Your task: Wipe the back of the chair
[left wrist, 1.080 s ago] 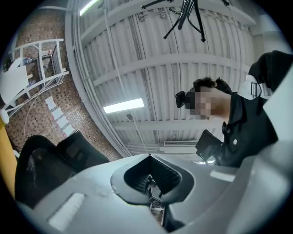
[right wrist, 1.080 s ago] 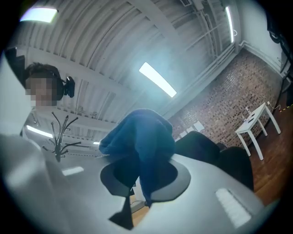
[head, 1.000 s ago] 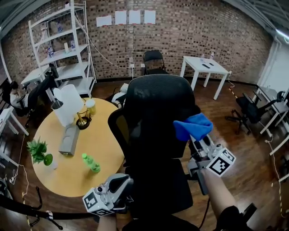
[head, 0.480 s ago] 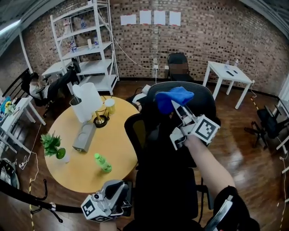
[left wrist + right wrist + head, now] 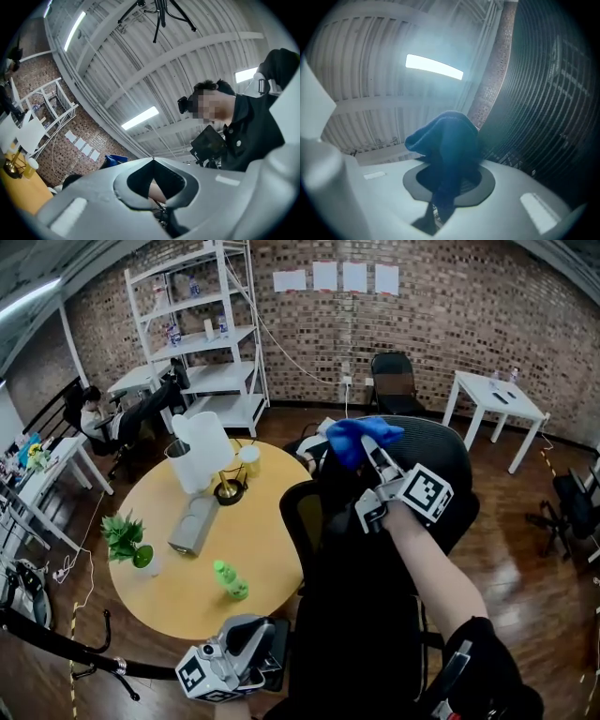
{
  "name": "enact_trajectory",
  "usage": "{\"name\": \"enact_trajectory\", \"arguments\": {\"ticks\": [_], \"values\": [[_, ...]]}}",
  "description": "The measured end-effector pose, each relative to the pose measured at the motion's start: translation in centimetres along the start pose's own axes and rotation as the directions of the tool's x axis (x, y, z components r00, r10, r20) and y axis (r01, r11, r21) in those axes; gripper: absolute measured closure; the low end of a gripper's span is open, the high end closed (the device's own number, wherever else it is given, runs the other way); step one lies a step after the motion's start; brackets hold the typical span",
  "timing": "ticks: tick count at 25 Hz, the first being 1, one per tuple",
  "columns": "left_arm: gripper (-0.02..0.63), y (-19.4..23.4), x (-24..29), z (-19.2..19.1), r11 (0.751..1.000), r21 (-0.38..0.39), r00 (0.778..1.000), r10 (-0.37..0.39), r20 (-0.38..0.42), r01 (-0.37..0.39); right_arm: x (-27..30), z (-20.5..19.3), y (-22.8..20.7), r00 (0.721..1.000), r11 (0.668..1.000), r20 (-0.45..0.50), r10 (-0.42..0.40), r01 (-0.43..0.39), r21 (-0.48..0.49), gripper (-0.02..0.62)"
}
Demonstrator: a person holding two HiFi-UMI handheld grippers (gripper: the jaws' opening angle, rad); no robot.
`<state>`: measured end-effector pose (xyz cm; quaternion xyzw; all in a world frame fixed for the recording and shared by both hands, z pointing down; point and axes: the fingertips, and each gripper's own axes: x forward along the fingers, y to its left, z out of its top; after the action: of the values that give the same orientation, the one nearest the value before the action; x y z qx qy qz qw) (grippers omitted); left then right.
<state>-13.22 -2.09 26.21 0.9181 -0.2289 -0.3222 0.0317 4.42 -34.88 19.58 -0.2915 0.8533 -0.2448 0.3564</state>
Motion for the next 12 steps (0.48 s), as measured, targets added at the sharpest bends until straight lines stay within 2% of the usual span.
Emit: {"name": "enact_trajectory", "arguments": {"ticks": [4,7,10,12], "values": [[0.614,0.3,0.1,-0.4,1.0,-0.016,1.0,-0.002,-0.01,0.002,-1.9,1.4,-1.7,0.997,0.994,0.003,-0.083,0.083,-0.07,0.541],[0.614,0.3,0.4,-0.8,0.999,-0.027,1.0,-0.02,-0.017,0.02,-3.1,3.2,-2.4,0.995,0.993,0.044,-0.091,0.094,-0.068,0.541],[0.614,0.5,0.7,-1.4,0.998,-0.041,0.999,-0.04,-0.023,0.039,-5.6,5.3,-4.0,0.984,0.982,0.084,-0.157,0.165,-0.096,0.541],[0.614,0.6,1.1,-1.9,0.997,-0.051,0.998,-0.056,-0.028,0.054,-7.0,6.7,-4.2,0.981,0.978,0.104,-0.161,0.172,-0.115,0.541]]}}
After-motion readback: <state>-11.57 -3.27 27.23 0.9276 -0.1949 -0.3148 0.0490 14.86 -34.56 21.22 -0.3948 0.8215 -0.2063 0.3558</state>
